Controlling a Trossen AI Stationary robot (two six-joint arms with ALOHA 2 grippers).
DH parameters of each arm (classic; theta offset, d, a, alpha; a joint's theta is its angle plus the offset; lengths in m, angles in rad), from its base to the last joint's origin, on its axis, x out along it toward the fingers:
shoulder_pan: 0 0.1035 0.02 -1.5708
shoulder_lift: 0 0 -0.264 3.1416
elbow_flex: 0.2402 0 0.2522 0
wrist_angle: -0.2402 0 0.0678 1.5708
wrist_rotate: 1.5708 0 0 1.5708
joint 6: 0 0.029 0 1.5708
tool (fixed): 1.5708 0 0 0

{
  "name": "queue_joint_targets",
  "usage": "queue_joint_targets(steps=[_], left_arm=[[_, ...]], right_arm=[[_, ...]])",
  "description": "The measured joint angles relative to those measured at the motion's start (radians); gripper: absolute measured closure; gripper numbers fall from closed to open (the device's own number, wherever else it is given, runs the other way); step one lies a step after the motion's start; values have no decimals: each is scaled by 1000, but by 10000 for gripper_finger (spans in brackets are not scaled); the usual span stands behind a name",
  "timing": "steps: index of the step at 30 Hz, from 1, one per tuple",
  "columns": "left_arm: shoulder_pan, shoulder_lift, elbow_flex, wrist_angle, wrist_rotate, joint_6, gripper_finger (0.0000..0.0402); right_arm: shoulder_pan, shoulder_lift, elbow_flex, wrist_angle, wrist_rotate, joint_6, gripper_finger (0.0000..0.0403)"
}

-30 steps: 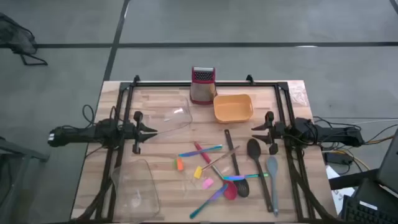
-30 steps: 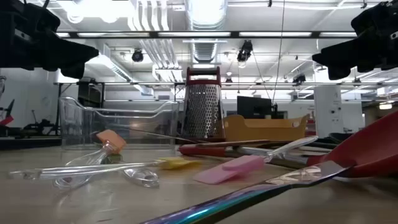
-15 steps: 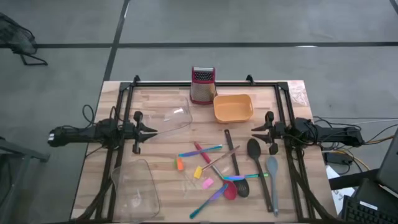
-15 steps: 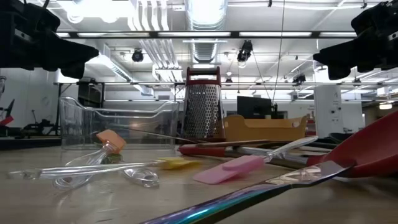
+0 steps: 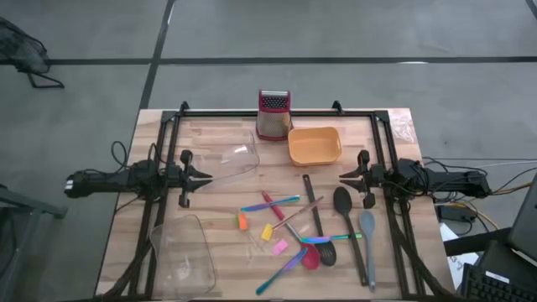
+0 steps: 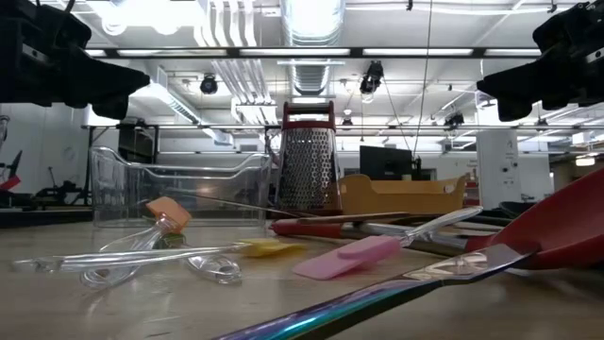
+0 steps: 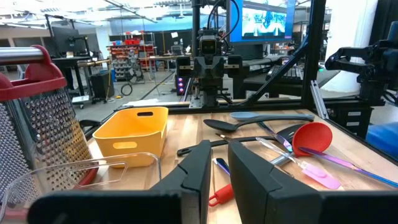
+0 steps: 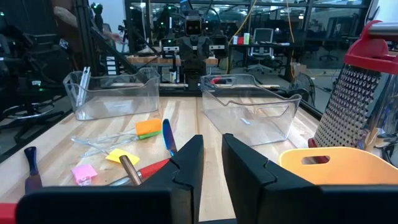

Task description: Pick & Place Kitchen Items

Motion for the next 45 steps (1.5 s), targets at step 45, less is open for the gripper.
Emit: queue_joint_targets(steps=[45], left_arm=[[0, 0, 0, 1, 0, 0, 339]], right_arm=[[88, 600, 137, 319, 43, 382, 247]])
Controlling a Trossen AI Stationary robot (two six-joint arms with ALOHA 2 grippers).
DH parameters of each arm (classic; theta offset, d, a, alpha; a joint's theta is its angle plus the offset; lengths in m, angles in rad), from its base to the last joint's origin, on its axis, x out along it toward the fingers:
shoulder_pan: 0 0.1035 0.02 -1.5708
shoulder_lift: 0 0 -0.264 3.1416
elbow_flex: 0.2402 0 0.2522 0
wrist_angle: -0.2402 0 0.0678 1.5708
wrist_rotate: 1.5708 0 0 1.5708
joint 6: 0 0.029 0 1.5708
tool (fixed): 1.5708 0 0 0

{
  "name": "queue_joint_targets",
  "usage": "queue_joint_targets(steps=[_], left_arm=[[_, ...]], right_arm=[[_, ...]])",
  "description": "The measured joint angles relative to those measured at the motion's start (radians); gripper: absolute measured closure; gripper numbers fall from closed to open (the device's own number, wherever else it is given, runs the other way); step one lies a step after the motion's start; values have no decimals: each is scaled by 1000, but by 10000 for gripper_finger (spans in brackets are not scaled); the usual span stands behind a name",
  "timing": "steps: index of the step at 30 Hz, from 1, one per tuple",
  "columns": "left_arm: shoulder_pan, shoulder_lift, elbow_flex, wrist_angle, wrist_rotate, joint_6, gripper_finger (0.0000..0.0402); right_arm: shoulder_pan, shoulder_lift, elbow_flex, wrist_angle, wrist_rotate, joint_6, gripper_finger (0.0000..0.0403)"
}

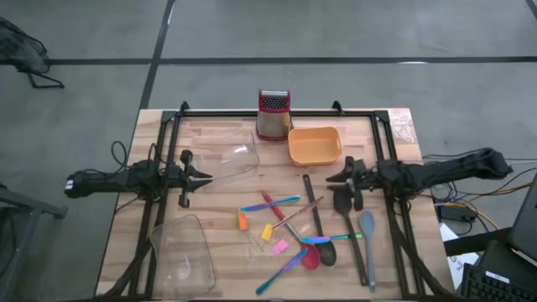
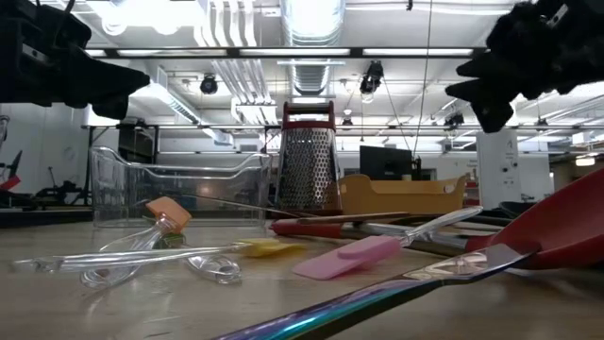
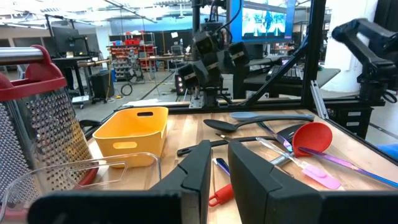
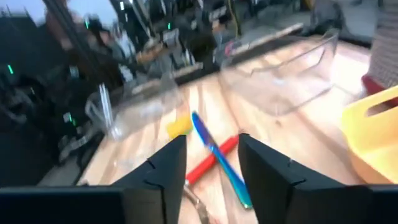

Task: Pick & Place Kitchen Items
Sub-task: Put the yellow knife into the yellow bin

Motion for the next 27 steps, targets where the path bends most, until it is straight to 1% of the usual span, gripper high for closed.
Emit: queue_joint_targets(steps=[3, 6, 11, 14, 18, 24, 27], left_arm=[[0, 0, 0, 0, 0, 0, 339], [0, 0, 0, 0, 0, 0, 339], [0, 0, 0, 0, 0, 0, 339], [0, 0, 0, 0, 0, 0, 339], [0, 0, 0, 1, 0, 0, 339], [0, 0, 0, 1, 0, 0, 339], [0, 0, 0, 1, 0, 0, 339]], right_arm=[[32, 141, 82, -5, 8, -56, 227], [52, 281, 179, -73, 9, -93, 214], [52, 507, 353, -206, 17, -104, 207], [52, 628, 446, -258, 16, -151, 208], [53, 754, 563, -330, 3, -214, 215], [81, 914, 725, -475, -23, -226, 226], [113, 986, 789, -500, -24, -246, 229]])
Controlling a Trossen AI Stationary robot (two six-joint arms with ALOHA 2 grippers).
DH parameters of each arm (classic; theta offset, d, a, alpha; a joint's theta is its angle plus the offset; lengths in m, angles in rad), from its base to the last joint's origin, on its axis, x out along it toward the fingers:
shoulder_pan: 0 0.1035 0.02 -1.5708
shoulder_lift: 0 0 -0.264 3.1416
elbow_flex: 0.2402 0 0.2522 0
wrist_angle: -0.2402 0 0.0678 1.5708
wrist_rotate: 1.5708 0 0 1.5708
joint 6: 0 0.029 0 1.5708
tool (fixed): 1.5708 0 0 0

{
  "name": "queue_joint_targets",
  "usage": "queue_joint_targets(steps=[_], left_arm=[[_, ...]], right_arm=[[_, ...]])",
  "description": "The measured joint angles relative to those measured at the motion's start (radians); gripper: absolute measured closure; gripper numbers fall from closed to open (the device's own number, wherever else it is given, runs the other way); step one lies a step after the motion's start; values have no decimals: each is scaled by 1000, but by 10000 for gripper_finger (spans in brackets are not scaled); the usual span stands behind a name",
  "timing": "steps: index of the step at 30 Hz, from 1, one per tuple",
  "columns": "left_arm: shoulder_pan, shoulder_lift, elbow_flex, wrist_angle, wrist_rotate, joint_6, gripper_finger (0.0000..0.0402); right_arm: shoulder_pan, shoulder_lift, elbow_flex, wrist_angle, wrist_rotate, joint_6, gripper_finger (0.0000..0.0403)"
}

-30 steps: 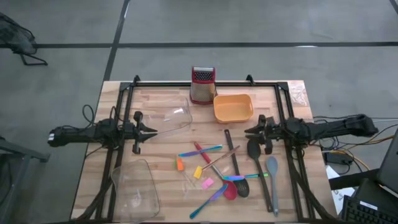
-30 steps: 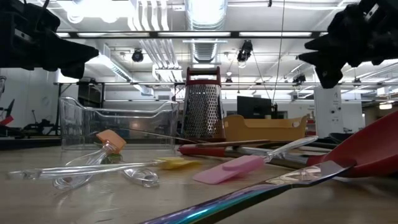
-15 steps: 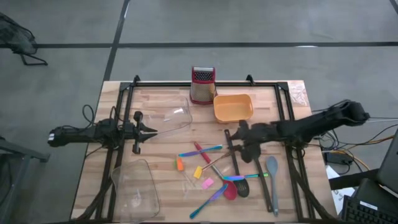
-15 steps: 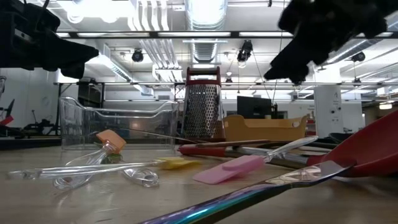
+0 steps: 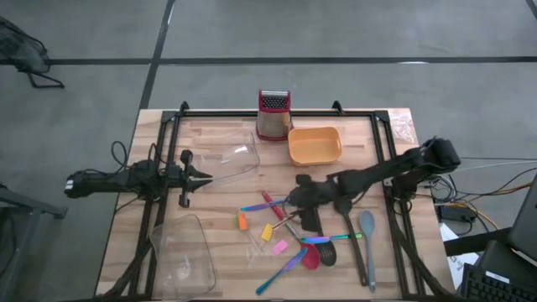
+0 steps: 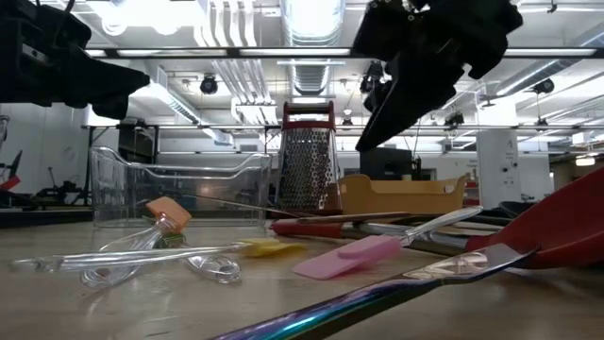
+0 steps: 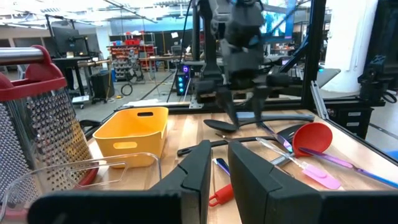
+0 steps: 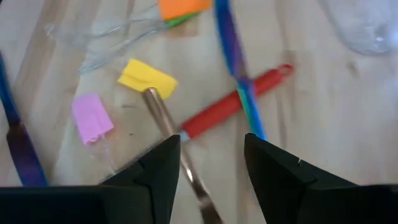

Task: Pick & Place Kitchen Items
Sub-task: Put the yellow knife into the yellow bin

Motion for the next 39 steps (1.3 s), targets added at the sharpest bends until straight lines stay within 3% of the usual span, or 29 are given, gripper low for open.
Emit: queue_joint_targets(steps=[15, 27, 39], left_arm=[[0, 2, 0, 0, 0, 0, 339], [0, 8, 0, 0, 0, 0, 339], [0, 11, 0, 0, 0, 0, 339]], right_arm=[[60, 209, 212, -268, 48, -70, 189], [61, 230, 175, -281, 63, -79, 175], [61, 231, 119, -206, 87, -71, 211]])
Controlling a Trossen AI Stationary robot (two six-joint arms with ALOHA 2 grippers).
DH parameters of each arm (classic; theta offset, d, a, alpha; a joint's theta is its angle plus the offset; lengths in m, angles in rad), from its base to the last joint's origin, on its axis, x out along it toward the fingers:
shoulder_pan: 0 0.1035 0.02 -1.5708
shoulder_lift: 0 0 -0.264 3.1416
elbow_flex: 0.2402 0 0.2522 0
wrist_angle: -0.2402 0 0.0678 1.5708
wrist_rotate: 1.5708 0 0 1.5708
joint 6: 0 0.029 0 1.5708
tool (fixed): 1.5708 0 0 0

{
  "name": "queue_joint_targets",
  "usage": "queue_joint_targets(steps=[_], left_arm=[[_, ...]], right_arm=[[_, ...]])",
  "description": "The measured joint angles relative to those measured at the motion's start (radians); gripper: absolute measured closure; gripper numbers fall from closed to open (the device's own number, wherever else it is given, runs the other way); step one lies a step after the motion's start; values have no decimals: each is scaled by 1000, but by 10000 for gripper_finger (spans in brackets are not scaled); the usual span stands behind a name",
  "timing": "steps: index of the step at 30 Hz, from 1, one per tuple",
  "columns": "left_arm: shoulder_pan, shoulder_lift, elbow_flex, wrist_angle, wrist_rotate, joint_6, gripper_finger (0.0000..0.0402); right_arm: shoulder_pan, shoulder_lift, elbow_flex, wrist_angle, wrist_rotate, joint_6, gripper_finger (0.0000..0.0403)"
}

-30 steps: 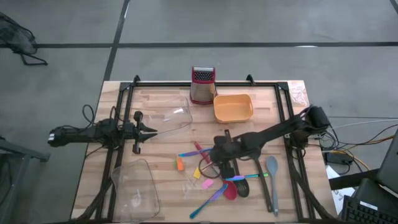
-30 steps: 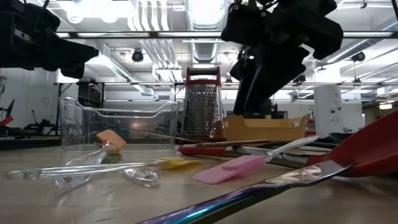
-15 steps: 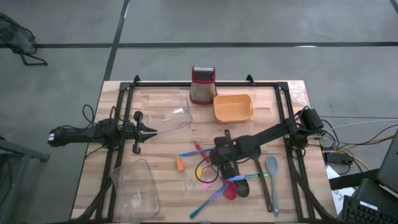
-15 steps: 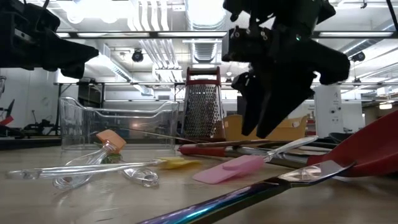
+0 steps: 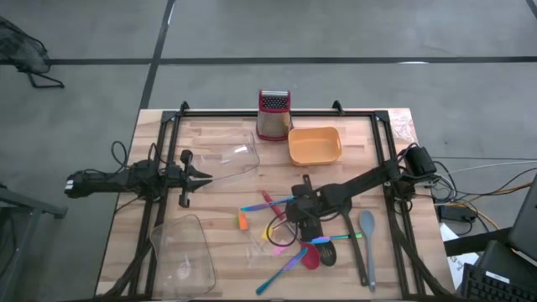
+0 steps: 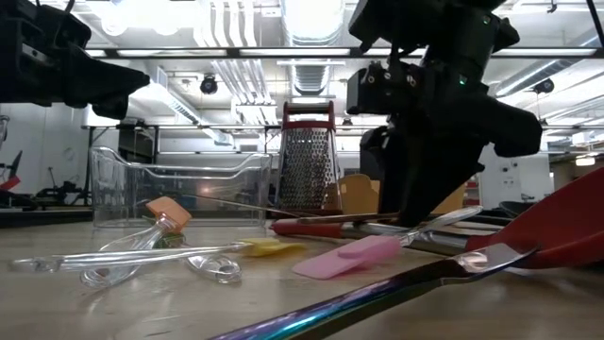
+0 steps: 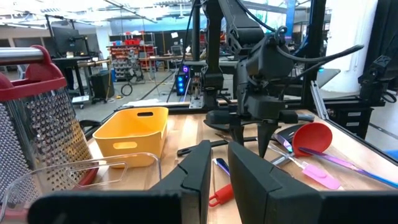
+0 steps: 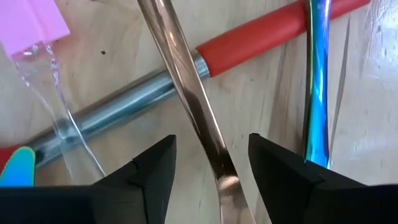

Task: Pick & Place Kitchen Items
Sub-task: Put the yellow knife into the yellow bin

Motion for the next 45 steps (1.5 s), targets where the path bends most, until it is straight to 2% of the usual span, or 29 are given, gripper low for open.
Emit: queue_joint_targets(steps=[9, 25, 34, 41, 45], left_arm=[[0, 1, 0, 0, 0, 0, 339], [0, 1, 0, 0, 0, 0, 339], [0, 1, 0, -1, 0, 0, 339], [0, 1, 0, 0, 0, 0, 339], [0, 1, 0, 0, 0, 0, 339]], right_arm=[[0, 0, 13, 6, 0, -10, 249], [0, 2, 11, 5, -3, -38, 357], [0, 2, 16, 1, -2, -34, 347], [0, -13, 37, -6, -1, -34, 360], [-1, -13, 64, -59, -1, -37, 355]])
